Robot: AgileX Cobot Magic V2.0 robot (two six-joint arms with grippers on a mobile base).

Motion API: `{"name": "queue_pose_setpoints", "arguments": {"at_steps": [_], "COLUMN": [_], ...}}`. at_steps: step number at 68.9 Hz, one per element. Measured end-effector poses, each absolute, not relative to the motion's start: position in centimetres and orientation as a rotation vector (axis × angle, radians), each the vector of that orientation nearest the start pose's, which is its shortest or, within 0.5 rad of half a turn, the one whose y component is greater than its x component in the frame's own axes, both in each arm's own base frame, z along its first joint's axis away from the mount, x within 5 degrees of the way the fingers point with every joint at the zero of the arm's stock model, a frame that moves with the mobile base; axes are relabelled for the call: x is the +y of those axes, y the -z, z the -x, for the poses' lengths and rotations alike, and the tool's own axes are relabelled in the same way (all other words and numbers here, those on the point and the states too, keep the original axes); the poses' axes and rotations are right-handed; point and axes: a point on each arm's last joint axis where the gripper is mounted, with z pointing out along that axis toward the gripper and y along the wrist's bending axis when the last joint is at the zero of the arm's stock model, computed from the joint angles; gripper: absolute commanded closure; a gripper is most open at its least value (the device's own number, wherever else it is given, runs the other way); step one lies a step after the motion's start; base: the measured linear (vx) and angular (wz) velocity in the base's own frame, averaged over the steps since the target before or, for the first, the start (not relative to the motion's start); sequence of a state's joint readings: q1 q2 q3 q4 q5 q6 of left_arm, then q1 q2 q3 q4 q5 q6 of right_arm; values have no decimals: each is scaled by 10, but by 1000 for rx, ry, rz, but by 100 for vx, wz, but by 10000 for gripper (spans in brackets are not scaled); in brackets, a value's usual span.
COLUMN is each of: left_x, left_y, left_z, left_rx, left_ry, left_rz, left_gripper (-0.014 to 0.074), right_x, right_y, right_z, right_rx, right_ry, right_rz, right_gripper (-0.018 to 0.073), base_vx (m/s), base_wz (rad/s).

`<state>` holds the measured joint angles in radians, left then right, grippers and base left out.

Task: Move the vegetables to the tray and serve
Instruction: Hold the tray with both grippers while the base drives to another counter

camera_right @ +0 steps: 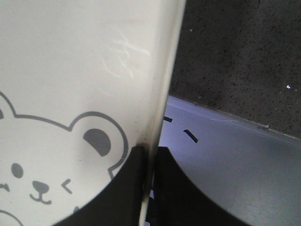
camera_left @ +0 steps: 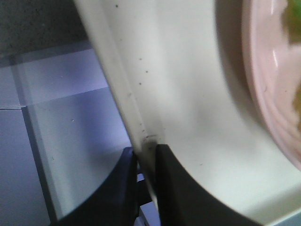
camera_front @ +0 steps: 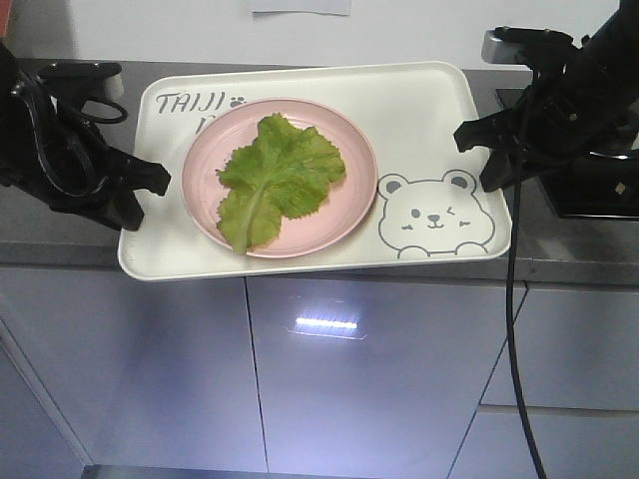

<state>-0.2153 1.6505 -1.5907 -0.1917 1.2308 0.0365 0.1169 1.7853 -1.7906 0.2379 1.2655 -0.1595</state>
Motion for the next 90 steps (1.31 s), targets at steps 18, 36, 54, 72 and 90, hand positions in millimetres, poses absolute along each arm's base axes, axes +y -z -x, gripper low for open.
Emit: {"name": "queue_pose_setpoints", "arguments": {"at_steps": [18,36,54,72,90], "left_x": [-89,-89,-89,-89,-89], "left_y": [-347,-347,-347,-347,-347], "left_z": [-332,-332,-332,-332,-332], "left_rx": [2760,2760,2760,2760,2760], "left_ry": [313,313,313,313,313], "left_rz": [-307,-307,-307,-307,-307], "left_gripper": [602,602,602,602,602], "right_x": [65,65,65,65,65], "right_y": [-354,-354,-354,-354,-354], "right_z": [-375,-375,-375,-375,-375], "right_rx": [2702,2702,2702,2702,2702], "right_ry": [-318,-318,-318,-318,-318], "right_rz": [340,340,340,340,340], "right_gripper": [564,564,564,564,564], "base_vx": [12,11,9,8,7], "base_wz": [-7,-2,3,5,3]}}
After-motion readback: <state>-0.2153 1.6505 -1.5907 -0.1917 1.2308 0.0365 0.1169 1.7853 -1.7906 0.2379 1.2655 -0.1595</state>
